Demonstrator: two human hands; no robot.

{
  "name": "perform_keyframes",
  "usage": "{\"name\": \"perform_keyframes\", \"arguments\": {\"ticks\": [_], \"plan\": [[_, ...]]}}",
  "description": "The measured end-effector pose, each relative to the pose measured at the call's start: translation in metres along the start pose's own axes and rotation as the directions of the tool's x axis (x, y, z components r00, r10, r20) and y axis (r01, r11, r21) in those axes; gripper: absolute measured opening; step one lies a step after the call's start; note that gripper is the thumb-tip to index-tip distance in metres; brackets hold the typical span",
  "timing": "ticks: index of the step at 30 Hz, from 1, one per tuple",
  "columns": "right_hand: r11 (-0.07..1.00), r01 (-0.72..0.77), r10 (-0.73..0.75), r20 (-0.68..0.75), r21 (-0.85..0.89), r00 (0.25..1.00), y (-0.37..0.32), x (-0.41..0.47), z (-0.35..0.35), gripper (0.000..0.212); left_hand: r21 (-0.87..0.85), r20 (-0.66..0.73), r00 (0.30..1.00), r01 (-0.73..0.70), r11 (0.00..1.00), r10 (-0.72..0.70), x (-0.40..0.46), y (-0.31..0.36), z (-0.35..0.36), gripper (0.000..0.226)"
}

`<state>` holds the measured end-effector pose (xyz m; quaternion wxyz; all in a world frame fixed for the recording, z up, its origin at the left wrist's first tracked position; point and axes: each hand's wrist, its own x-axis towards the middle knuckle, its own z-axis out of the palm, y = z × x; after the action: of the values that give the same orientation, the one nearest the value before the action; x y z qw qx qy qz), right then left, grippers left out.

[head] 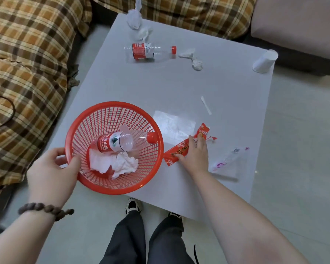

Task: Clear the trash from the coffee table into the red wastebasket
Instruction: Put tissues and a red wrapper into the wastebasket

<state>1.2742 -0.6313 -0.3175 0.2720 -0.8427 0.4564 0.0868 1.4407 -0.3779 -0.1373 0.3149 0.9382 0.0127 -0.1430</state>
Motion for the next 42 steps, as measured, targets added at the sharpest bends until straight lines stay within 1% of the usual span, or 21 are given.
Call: {"name": "perform_keyframes", "arguments": {"ticks": [2,3,4,5,6,7,9,11,15,18,21,24,26,28,29,31,32,34,38,42], "plan": [[0.999,-0.046,0.047,0.035,-0.028,0.998,-0.002,0.013,0.009,0.088,0.001,-0.018,1.0,0.002,1.0,-0.002,0.004,-0.005,0.002,0.022],[0.997,-0.062,0.064,0.052,-0.04,0.997,-0.003,0.016,0.013,0.08,0.0,-0.028,1.0,0.001,1.0,-0.001,0.004,-0.005,0.003,0.022],[0.997,-0.066,0.069,0.052,-0.048,0.996,-0.005,0.017,0.016,0.065,-0.004,-0.033,0.999,0.0,1.0,0.0,0.004,-0.005,0.003,0.022],[0.997,-0.06,0.062,0.03,-0.051,0.998,-0.006,0.017,0.018,0.047,-0.006,-0.036,0.999,0.001,1.0,-0.001,0.004,-0.004,0.004,0.023],[0.997,-0.051,0.051,-0.001,-0.052,0.999,-0.007,0.014,0.02,0.037,-0.006,-0.04,0.999,0.003,1.0,-0.004,0.003,-0.002,0.004,0.023],[0.998,-0.034,0.033,-0.022,-0.052,0.999,-0.007,0.011,0.022,0.031,-0.009,-0.047,0.999,0.005,1.0,-0.006,0.002,-0.001,0.004,0.021],[0.999,-0.001,0.0,-0.013,-0.041,1.0,-0.006,0.006,0.022,0.023,-0.017,-0.068,0.998,0.001,1.0,-0.002,0.002,0.001,0.004,0.013],[1.0,0.011,-0.011,0.022,-0.025,1.0,-0.003,0.003,0.019,0.02,-0.004,-0.076,0.997,-0.007,1.0,0.007,0.003,0.002,0.004,0.011],[0.999,-0.017,0.014,0.104,0.027,0.995,0.003,-0.007,0.01,0.024,-0.032,-0.065,0.998,-0.003,0.999,0.001,0.001,0.005,0.002,0.012],[0.996,-0.03,0.022,0.089,0.085,0.996,0.003,-0.021,0.0,0.026,-0.039,-0.053,0.999,0.003,0.999,-0.005,-0.003,0.006,0.001,0.011],[0.975,-0.006,0.009,-0.013,0.22,1.0,-0.009,-0.04,-0.025,0.023,-0.026,-0.037,0.999,-0.005,1.0,0.004,-0.007,0.007,-0.001,0.01],[0.943,0.136,-0.075,-0.201,0.303,0.977,-0.029,-0.066,-0.074,0.017,0.0,-0.048,0.998,-0.034,0.999,0.034,-0.013,0.009,-0.009,0.009],[0.924,0.254,-0.146,-0.351,0.284,0.925,-0.041,-0.083,-0.111,0.015,0.012,-0.049,0.997,-0.054,0.998,0.054,-0.016,0.009,-0.01,0.008],[0.885,0.368,-0.187,-0.507,0.285,0.842,-0.056,-0.102,-0.148,0.014,-0.006,-0.034,0.998,-0.061,0.998,0.061,-0.021,0.013,-0.013,0.005],[0.857,0.417,-0.19,-0.565,0.304,0.803,-0.065,-0.11,-0.163,0.014,-0.009,-0.024,0.997,-0.072,0.997,0.071,-0.023,0.015,-0.014,0.006],[0.81,0.492,-0.218,-0.617,0.318,0.756,-0.084,-0.12,-0.18,0.013,-0.017,0.005,0.995,-0.099,0.995,0.099,-0.028,0.021,-0.013,0.008],[0.799,0.516,-0.247,-0.613,0.31,0.75,-0.093,-0.122,-0.182,0.012,-0.029,0.021,0.994,-0.109,0.994,0.11,-0.03,0.025,-0.012,0.009],[0.801,0.525,-0.311,-0.549,0.289,0.776,-0.111,-0.12,-0.176,0.011,-0.049,0.036,0.99,-0.132,0.99,0.134,-0.037,0.033,-0.01,0.009],[0.833,0.505,-0.423,-0.327,0.225,0.845,-0.127,-0.108,-0.142,0.017,-0.147,0.078,0.983,-0.154,0.977,0.167,-0.052,0.049,-0.005,0.006],[0.843,0.506,-0.489,-0.132,0.181,0.862,-0.129,-0.1,-0.112,0.025,-0.148,0.094,0.977,-0.178,0.973,0.193,-0.066,0.057,-0.001,0.008]]}}
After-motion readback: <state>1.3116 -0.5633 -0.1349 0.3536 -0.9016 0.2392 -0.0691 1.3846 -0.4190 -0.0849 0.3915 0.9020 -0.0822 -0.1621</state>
